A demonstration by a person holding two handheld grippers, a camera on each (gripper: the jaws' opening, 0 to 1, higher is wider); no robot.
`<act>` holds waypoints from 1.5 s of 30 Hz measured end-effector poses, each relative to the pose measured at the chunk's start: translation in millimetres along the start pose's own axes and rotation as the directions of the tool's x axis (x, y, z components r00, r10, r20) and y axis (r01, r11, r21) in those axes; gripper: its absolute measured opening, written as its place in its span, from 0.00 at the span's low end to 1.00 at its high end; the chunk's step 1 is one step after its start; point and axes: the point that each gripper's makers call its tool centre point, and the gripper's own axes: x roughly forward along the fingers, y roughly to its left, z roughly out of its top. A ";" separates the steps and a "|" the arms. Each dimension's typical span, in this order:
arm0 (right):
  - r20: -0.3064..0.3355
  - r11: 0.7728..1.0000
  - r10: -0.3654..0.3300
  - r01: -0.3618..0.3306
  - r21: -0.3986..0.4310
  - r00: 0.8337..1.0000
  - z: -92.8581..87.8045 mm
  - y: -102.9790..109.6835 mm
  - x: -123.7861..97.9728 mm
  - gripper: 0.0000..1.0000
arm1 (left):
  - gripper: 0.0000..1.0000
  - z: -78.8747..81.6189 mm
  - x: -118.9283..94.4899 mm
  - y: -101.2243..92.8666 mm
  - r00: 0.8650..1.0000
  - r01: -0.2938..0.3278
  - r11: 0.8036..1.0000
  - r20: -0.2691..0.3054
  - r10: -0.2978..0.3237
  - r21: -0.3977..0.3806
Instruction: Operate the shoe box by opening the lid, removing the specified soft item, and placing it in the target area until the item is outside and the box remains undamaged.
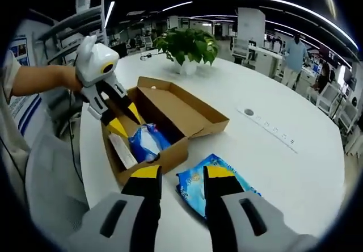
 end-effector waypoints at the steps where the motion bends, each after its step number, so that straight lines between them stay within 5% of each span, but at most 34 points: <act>1: -0.001 1.000 0.004 -0.004 -0.006 1.000 1.4 1.2 2.0 0.26 | 0.26 0.0 0.8 -0.2 1.000 0.008 1.000 -0.002 -0.008 0.020; 18: -0.087 0.986 0.080 -0.092 -0.136 0.993 10.5 25.8 54.6 0.22 | 0.19 -9.3 16.9 5.2 0.989 0.120 0.977 -0.111 -0.102 0.177; 24: -0.119 0.980 0.089 -0.109 -0.166 0.989 8.8 30.2 73.5 0.19 | 0.19 -9.2 22.1 -3.3 0.979 0.184 0.967 -0.120 -0.165 0.175; 36: -0.208 0.968 0.130 -0.170 -0.187 0.969 -0.7 43.8 111.0 0.15 | 0.11 -14.7 31.2 -6.2 0.969 0.224 0.947 -0.156 -0.191 0.232; 45: -0.253 0.964 0.118 -0.172 -0.201 0.960 -4.2 49.1 137.7 0.10 | 0.00 -14.8 26.3 -4.1 0.973 0.212 0.956 -0.131 -0.188 0.203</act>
